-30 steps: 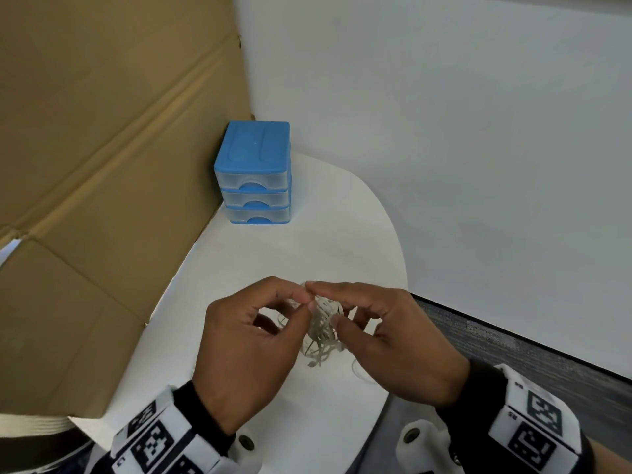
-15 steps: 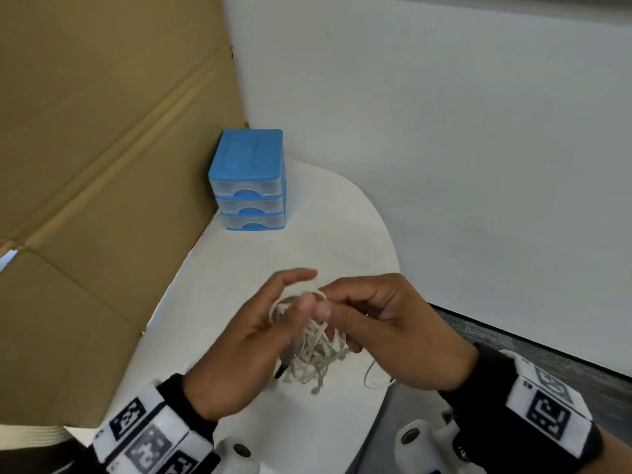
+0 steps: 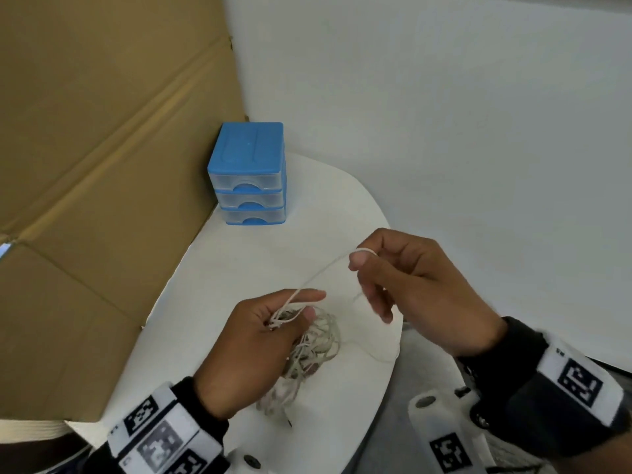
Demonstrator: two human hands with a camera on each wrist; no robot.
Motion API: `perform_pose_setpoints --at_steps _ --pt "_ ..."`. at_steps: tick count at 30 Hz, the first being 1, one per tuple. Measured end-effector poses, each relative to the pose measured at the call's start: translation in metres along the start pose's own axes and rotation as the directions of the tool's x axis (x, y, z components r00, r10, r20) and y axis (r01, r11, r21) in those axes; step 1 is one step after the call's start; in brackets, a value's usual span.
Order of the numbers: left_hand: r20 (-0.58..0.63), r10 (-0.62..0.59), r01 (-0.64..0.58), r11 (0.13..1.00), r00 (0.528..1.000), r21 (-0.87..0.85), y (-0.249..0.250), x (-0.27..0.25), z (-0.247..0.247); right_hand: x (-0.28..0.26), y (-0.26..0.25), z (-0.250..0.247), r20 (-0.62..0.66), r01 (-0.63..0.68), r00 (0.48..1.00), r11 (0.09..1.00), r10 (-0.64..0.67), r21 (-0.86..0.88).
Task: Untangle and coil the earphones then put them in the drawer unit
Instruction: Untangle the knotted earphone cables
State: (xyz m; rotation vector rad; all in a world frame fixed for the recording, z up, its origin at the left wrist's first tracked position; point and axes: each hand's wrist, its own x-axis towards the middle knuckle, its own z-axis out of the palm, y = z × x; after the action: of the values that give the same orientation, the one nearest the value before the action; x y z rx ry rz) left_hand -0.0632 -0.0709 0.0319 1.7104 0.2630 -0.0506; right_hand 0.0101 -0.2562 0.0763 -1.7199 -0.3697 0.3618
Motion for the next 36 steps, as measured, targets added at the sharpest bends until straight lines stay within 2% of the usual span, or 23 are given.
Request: perform_pose_setpoints --at_steps 2,4,5,7,9,12,15,17,19,20,21,22,24,25,26,27,28,30,32,33,34,35,36 --pt "0.055 -0.113 0.117 0.990 0.992 -0.074 0.003 0.002 -0.002 0.001 0.009 -0.003 -0.024 0.127 0.990 0.954 -0.139 -0.272" --pt "0.113 -0.208 0.223 0.966 0.971 -0.135 0.005 0.003 -0.003 0.001 0.016 -0.005 0.022 0.216 0.971 0.836 -0.237 -0.505" --pt "0.111 -0.208 0.221 0.969 0.972 -0.115 0.003 0.004 -0.003 0.001 0.019 -0.006 0.077 0.232 0.969 0.751 -0.236 -0.618" --pt "0.096 -0.164 0.171 0.983 0.982 -0.065 0.002 0.005 -0.004 -0.001 0.023 -0.007 0.187 0.240 0.971 0.601 -0.149 -0.762" --pt "0.093 -0.122 0.126 0.991 0.988 -0.037 0.004 0.003 -0.003 -0.001 0.022 -0.012 0.238 0.260 0.965 0.552 -0.113 -0.792" --pt "0.052 -0.079 0.080 0.997 0.996 -0.014 0.005 0.002 -0.003 0.001 0.020 -0.018 0.228 0.304 0.951 0.509 -0.207 -0.805" --pt "0.023 -0.061 0.060 0.998 0.998 0.030 0.002 0.004 -0.003 0.004 0.019 -0.016 0.080 0.270 0.907 0.423 -0.414 -0.865" --pt "0.011 -0.072 0.071 0.994 0.997 0.088 -0.002 0.005 -0.005 0.005 0.013 -0.016 -0.075 0.241 0.829 0.474 -0.554 -0.847" --pt "0.012 -0.075 0.073 0.988 0.997 0.138 -0.004 0.005 -0.008 0.006 0.005 -0.021 -0.286 0.220 0.736 0.616 -0.613 -0.756" --pt "0.014 -0.070 0.067 0.984 0.997 0.167 -0.004 0.005 -0.009 0.006 0.002 -0.024 -0.385 0.217 0.700 0.692 -0.602 -0.688" --pt "0.017 -0.060 0.056 0.978 0.998 0.199 -0.005 0.005 -0.010 0.007 -0.001 -0.027 -0.458 0.225 0.692 0.769 -0.559 -0.598" --pt "0.017 -0.050 0.044 0.972 0.999 0.230 -0.007 0.005 -0.010 0.008 -0.004 -0.027 -0.495 0.255 0.721 0.850 -0.485 -0.461" --pt "0.011 -0.046 0.042 0.967 0.999 0.252 -0.008 0.006 -0.009 0.007 -0.012 -0.021 -0.438 0.309 0.853 0.951 -0.284 -0.015" --pt "0.008 -0.049 0.046 0.969 0.999 0.243 -0.008 0.006 -0.008 0.006 -0.016 -0.016 -0.364 0.268 0.915 0.935 -0.172 0.231" --pt "0.004 -0.054 0.052 0.972 0.999 0.228 -0.009 0.007 -0.008 0.004 -0.019 -0.011 -0.288 0.192 0.955 0.894 -0.075 0.404" --pt "-0.001 -0.059 0.057 0.975 0.998 0.214 -0.009 0.007 -0.009 0.003 -0.021 -0.007 -0.224 0.118 0.974 0.869 -0.008 0.481" --pt "-0.010 -0.060 0.061 0.977 0.998 0.205 -0.009 0.008 -0.011 0.002 -0.021 -0.005 -0.185 0.069 0.982 0.875 0.023 0.478" --pt "-0.040 -0.061 0.068 0.980 0.997 0.187 -0.010 0.010 -0.015 0.001 -0.013 -0.006 -0.166 0.067 0.986 0.946 -0.014 0.317" --pt "-0.079 -0.079 0.090 0.985 0.994 0.148 -0.010 0.013 -0.019 0.000 -0.004 -0.011 -0.122 0.150 0.980 0.987 -0.157 -0.059" --pt "-0.101 -0.096 0.108 0.987 0.990 0.122 -0.010 0.015 -0.021 0.000 0.000 -0.013 -0.055 0.185 0.975 0.930 -0.213 -0.319" --pt "-0.122 -0.110 0.123 0.987 0.986 0.101 -0.010 0.017 -0.024 -0.001 0.004 -0.016 0.027 0.189 0.977 0.794 -0.213 -0.578" --pt "-0.139 -0.117 0.130 0.988 0.983 0.084 -0.010 0.019 -0.027 -0.002 0.006 -0.017 0.106 0.179 0.982 0.606 -0.155 -0.775" --pt "-0.151 -0.118 0.130 0.989 0.981 0.074 -0.010 0.021 -0.029 -0.004 0.008 -0.016 0.151 0.164 0.986 0.437 -0.066 -0.885"
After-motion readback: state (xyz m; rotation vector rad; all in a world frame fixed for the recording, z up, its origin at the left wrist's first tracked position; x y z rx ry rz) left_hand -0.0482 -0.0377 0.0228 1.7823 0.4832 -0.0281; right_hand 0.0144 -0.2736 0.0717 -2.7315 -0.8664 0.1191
